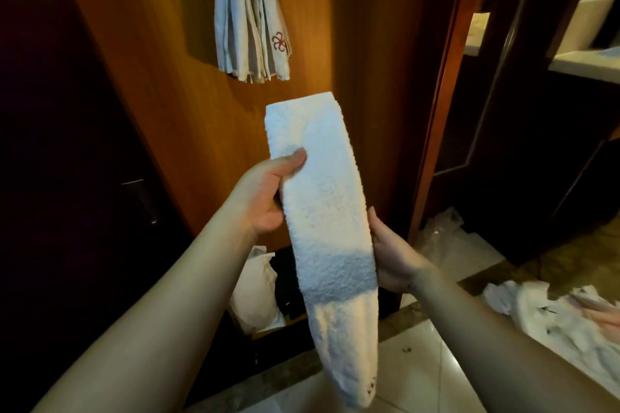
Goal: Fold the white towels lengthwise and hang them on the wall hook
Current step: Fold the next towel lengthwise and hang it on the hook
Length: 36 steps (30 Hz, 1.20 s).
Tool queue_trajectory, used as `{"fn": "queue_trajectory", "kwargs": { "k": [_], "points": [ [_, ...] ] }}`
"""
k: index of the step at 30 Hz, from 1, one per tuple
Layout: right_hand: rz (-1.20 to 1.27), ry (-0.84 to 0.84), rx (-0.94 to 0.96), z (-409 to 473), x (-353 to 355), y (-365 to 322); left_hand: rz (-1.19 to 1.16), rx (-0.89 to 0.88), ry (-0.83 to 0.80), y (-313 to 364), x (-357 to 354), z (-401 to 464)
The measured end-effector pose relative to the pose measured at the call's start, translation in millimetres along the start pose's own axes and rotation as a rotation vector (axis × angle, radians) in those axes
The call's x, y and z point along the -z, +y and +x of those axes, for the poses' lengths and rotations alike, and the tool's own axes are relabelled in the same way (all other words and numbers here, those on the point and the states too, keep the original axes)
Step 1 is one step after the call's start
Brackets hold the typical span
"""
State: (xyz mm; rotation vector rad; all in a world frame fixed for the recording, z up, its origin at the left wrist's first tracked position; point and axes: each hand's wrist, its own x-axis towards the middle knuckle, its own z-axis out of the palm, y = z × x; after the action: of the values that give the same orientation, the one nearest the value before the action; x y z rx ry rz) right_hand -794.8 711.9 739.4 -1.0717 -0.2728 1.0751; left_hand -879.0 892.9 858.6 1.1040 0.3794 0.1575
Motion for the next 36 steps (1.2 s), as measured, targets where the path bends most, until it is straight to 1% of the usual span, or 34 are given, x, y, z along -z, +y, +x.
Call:
{"fn": "queue_trajectory", "kwargs": {
  "k": [2, 3, 6, 9, 11, 16, 19, 21, 24, 26, 28, 31, 36],
  "points": [
    [0.037, -0.081, 0.010, -1, 7, 5, 0.016, -0.001, 0.049, 5, 1, 7],
    [0.033, -0.115, 0.045, -1, 11, 7, 0.022, -0.009, 0.071, 8, 0, 10],
    [-0.129, -0.150, 0.137, -8, 9, 6, 0.040, -0.030, 0.130, 17, -1, 15],
    [-0.262, -0.162, 0.172, -14, 2, -1, 0.050, -0.041, 0.174, 25, -1, 20],
    [-0.304, -0.202, 0.128, -17, -1, -6, 0.056, -0.043, 0.199, 30, -1, 22],
    [-0.408, -0.337, -0.123, -24, -1, -13, 0.072, -0.043, 0.242, 41, -9, 27],
    [-0.448, -0.356, -0.154, -30, 1, -16, 0.084, -0.031, 0.282, 45, -11, 34],
    [-0.394, -0.320, -0.150, -35, 5, -17, 0.071, -0.017, 0.303, 45, -8, 41],
    [-0.146, -0.294, -0.150, -40, 14, -15, 0.033, 0.019, 0.325, 46, -3, 52],
    [-0.035, -0.307, -0.165, -44, 16, -11, 0.018, 0.016, 0.345, 46, 2, 62],
    [-0.026, -0.315, -0.193, -48, 15, -7, 0.019, 0.020, 0.347, 45, 2, 67],
    [-0.079, -0.306, -0.210, -50, 13, -5, 0.017, 0.027, 0.334, 43, 4, 74],
    [-0.179, -0.299, -0.180, -52, 4, -17, 0.089, 0.064, 0.401, 34, 10, 80]
  ]
}}
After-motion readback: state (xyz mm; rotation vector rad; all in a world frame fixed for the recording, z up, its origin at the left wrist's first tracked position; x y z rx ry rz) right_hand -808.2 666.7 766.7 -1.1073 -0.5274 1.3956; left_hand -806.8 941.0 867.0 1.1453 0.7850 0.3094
